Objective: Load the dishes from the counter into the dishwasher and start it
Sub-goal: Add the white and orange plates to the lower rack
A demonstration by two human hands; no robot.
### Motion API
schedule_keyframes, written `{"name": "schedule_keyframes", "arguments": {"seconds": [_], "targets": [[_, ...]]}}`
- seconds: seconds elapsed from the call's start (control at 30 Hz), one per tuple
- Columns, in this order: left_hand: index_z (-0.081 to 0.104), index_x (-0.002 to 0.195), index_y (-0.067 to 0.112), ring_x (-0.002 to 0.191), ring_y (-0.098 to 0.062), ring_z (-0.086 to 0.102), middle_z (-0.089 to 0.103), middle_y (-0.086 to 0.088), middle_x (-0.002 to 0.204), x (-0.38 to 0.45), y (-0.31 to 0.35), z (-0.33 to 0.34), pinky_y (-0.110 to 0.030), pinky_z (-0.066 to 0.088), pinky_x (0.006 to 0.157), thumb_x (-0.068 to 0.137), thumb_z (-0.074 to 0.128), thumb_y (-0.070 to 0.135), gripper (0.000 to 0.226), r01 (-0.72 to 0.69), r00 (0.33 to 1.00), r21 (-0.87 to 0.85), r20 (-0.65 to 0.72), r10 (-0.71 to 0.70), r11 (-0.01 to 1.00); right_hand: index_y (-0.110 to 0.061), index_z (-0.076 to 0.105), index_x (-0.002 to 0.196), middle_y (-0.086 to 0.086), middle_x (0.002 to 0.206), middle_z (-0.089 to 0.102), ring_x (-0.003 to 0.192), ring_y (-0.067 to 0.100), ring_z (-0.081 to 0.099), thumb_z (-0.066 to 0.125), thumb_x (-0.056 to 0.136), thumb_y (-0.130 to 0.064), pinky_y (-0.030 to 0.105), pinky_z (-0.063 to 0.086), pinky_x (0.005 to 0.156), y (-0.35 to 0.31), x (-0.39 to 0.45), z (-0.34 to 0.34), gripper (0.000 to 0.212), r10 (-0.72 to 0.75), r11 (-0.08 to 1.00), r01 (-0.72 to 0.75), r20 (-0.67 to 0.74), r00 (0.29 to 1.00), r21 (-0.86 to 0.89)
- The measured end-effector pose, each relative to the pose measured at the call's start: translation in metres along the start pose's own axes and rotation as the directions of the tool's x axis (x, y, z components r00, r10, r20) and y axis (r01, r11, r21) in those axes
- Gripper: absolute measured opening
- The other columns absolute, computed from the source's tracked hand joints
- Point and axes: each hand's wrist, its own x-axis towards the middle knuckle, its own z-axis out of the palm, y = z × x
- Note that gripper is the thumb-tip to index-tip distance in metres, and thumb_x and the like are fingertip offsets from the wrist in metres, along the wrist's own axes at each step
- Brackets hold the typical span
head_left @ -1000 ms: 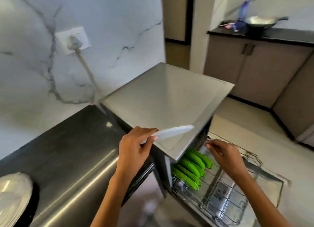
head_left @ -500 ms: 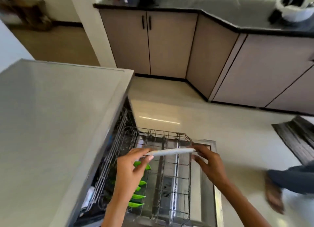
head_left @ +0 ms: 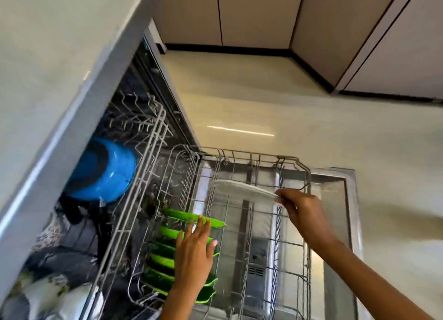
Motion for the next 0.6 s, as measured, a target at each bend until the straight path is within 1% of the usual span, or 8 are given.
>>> {"name": "schedule_keyframes", "arguments": {"seconds": [0.03, 0.07, 0.1, 0.17, 0.27, 0.33, 0.47, 0.6], "targets": [[0.042, 0.140, 0.018, 0.135, -0.029, 0.035, 0.032, -0.005, 0.148, 0.009, -0.005, 0.007, -0.049, 0.027, 0.107, 0.089, 0.060, 0.037, 0.057, 0.020, 0.999, 0.073, 0.048, -0.024, 0.997, -0.010, 0.071, 0.093, 0.006, 0.081, 0.073, 0.070, 0.024, 0.069, 0.068, 0.082, -0.011, 0.036, 0.056, 0.062, -0.001, 0.008, 0.014, 0.011, -0.013, 1.000, 0.013, 0.019, 1.000, 0.019], [0.026, 0.146, 0.022, 0.142, -0.026, 0.018, 0.015, -0.002, 0.153, 0.018, -0.010, 0.013, -0.047, 0.013, 0.113, 0.094, 0.047, 0.042, 0.060, 0.024, 0.995, 0.135, 0.096, -0.037, 0.990, -0.010, 0.070, 0.092, 0.007, 0.080, 0.072, 0.070, 0.025, 0.069, 0.067, 0.083, -0.011, 0.038, 0.056, 0.061, -0.002, 0.016, 0.028, 0.010, -0.025, 0.999, 0.023, 0.039, 0.999, 0.045], [0.014, 0.149, 0.024, 0.144, -0.024, 0.005, 0.003, 0.000, 0.155, 0.026, -0.016, 0.019, -0.045, 0.003, 0.115, 0.097, 0.037, 0.046, 0.061, 0.016, 0.991, 0.188, 0.126, -0.041, 0.982, -0.010, 0.070, 0.091, 0.007, 0.078, 0.072, 0.069, 0.025, 0.068, 0.066, 0.083, -0.012, 0.040, 0.055, 0.060, -0.003, 0.023, 0.042, 0.009, -0.039, 0.997, 0.034, 0.066, 0.997, 0.073], [0.005, 0.150, 0.025, 0.144, -0.022, -0.006, -0.005, -0.001, 0.156, 0.039, -0.024, 0.025, -0.043, -0.002, 0.116, 0.098, 0.028, 0.050, 0.062, -0.008, 0.979, 0.295, 0.197, -0.053, 0.955, -0.010, 0.070, 0.090, 0.007, 0.077, 0.072, 0.069, 0.027, 0.068, 0.064, 0.085, -0.015, 0.041, 0.054, 0.060, -0.003, 0.039, 0.066, 0.009, -0.061, 0.994, 0.050, 0.118, 0.991, 0.099], [0.002, 0.150, 0.023, 0.144, -0.022, -0.005, -0.002, -0.004, 0.157, 0.047, -0.030, 0.032, -0.043, -0.001, 0.117, 0.098, 0.027, 0.052, 0.064, -0.028, 0.953, 0.353, 0.291, -0.081, 0.935, -0.010, 0.070, 0.090, 0.008, 0.079, 0.072, 0.074, 0.031, 0.067, 0.063, 0.085, -0.014, 0.036, 0.052, 0.062, -0.004, 0.056, 0.097, 0.009, -0.078, 0.994, 0.062, 0.184, 0.980, 0.093], [0.005, 0.150, 0.022, 0.145, -0.021, -0.002, 0.003, -0.004, 0.157, 0.048, -0.030, 0.033, -0.042, -0.001, 0.117, 0.098, 0.029, 0.049, 0.063, -0.022, 0.960, 0.362, 0.269, -0.082, 0.932, -0.012, 0.070, 0.090, 0.008, 0.078, 0.072, 0.074, 0.030, 0.066, 0.062, 0.086, -0.013, 0.032, 0.048, 0.062, -0.006, 0.064, 0.111, 0.009, -0.065, 0.995, 0.046, 0.214, 0.975, 0.091], [0.009, 0.150, 0.024, 0.145, -0.019, 0.002, 0.009, -0.001, 0.157, 0.051, -0.029, 0.033, -0.040, 0.000, 0.117, 0.099, 0.033, 0.044, 0.060, 0.004, 0.969, 0.319, 0.233, -0.083, 0.948, -0.014, 0.070, 0.089, 0.009, 0.074, 0.070, 0.072, 0.031, 0.065, 0.062, 0.086, -0.016, 0.038, 0.050, 0.061, -0.008, 0.078, 0.130, 0.009, -0.033, 0.993, 0.004, 0.258, 0.966, 0.115], [0.008, 0.150, 0.026, 0.145, -0.018, 0.001, 0.004, 0.000, 0.157, 0.048, -0.028, 0.036, -0.038, 0.000, 0.116, 0.099, 0.036, 0.041, 0.060, 0.046, 0.966, 0.282, 0.232, -0.115, 0.958, -0.012, 0.071, 0.092, 0.012, 0.078, 0.071, 0.077, 0.034, 0.064, 0.061, 0.087, -0.015, 0.040, 0.050, 0.065, -0.010, 0.085, 0.144, 0.011, -0.010, 0.992, -0.029, 0.308, 0.951, 0.123]]}}
